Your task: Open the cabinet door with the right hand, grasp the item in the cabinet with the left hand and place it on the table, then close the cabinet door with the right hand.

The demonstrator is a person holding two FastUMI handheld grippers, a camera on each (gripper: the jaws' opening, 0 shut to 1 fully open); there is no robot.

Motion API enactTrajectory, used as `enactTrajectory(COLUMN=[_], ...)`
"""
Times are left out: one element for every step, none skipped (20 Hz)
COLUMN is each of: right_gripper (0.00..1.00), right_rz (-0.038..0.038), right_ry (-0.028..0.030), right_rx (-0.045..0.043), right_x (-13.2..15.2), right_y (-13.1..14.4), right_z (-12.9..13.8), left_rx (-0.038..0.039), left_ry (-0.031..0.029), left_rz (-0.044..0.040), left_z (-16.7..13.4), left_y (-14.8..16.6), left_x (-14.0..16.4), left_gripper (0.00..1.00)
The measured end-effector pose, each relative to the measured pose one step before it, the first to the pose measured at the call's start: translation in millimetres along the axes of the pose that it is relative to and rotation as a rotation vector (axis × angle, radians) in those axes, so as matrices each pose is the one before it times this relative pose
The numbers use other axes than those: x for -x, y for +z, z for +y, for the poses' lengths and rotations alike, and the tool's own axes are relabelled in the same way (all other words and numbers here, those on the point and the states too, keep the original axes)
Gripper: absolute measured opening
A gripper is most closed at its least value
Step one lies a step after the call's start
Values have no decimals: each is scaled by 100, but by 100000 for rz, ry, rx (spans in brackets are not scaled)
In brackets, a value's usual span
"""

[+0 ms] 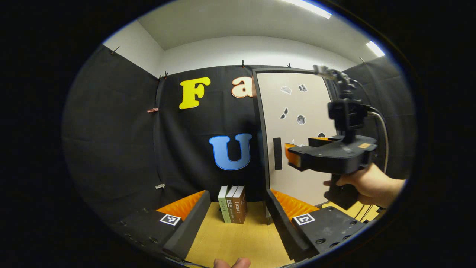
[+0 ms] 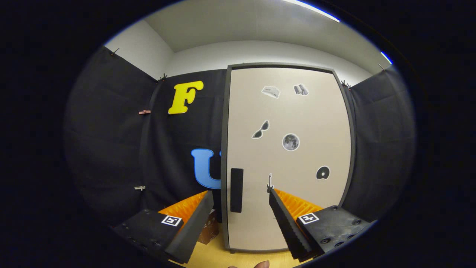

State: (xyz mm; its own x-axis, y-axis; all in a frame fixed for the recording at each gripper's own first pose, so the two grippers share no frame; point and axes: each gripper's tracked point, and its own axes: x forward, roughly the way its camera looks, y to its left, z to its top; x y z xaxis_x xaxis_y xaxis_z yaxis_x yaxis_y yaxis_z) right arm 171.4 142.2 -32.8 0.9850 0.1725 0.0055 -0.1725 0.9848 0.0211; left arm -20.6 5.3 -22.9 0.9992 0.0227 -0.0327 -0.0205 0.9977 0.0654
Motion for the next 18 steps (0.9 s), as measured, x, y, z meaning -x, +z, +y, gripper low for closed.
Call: enactTrajectory(right_gripper=[97, 97, 97, 97, 97, 97, 97, 97, 94, 97, 97, 95, 83, 77, 75, 75, 76, 76], right_rz=[-149, 803, 1042, 1367, 1096, 205, -102, -6, 307, 42, -42, 631, 732, 945, 982, 1139, 1565, 586], right_ry=[-522, -728, -1028, -1304, -1216, -519, -673, -320, 174, 1032, 757, -172, -863, -310, -188, -701, -752, -505], right_rx=[1502, 1447, 1799, 1950, 1099, 616, 747, 446, 117, -736, -618, -623, -863, -1279, -1636, -1638, -828, -317], right_x=[-1198, -1212, -1086, -1092, -871, -853, -662, -608, -472, -422, -566, -223, -296, -497, -313, -316, -313, -252], right_y=[-480, -753, -808, -739, -663, -379, -193, -253, -234, -151, -219, -105, -200, -372, -244, -259, -351, -64], right_z=[170, 147, 50, -63, 49, 245, 133, 164, 324, 432, 313, -33, -132, 24, 48, -63, -99, -72], left_rx=[265, 577, 526, 75, -419, -603, -733, -720, -382, 202, 724, 796, 435, -119, -266, 30, 752, 1130], left_ry=[-344, -586, -517, -467, -465, -422, -335, -224, -552, -891, -1114, -804, -165, 299, 506, -106, -570, -556], left_rz=[-41, 7, 332, 270, 383, 633, 568, 217, -225, -641, 281, 668, 561, 84, -15, -12, 129, 221], left_z=[-296, -182, -274, -212, -152, -261, -125, -190, -211, -293, -362, -262, -138, 24, 105, -99, -115, -70], left_y=[-63, -173, -183, -255, -233, -327, -169, -158, -81, -51, -182, -401, -151, -49, 81, -125, -81, -180], left_x=[202, 172, 131, 209, -36, -72, -17, 77, -52, 36, -78, -76, -69, 33, 29, -33, -6, 99], left_gripper=[93, 93, 93, 93, 93, 93, 93, 93, 94, 93, 93, 93, 93, 93, 93, 94, 94, 93])
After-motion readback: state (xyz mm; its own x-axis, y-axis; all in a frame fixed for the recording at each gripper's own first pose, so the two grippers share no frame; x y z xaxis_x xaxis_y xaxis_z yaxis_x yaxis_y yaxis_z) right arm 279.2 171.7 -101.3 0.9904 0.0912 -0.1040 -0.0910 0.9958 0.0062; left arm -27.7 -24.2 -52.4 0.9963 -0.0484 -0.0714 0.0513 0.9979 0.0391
